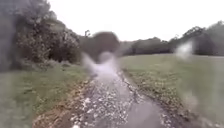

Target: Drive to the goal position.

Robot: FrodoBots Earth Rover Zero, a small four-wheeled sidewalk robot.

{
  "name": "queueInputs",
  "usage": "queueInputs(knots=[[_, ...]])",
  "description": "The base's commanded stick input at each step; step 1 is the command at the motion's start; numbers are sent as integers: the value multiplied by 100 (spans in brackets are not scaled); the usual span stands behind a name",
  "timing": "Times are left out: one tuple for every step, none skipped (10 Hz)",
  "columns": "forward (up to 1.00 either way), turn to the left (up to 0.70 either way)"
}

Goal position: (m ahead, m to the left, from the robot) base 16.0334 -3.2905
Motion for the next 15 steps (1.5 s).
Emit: queueInputs(knots=[[85, 0], [85, 0], [85, 0], [85, 0], [85, 0], [85, 0], [85, 0], [85, 0], [85, 0], [85, 0], [85, 0], [85, 0], [85, 0], [85, 0], [85, 0]])
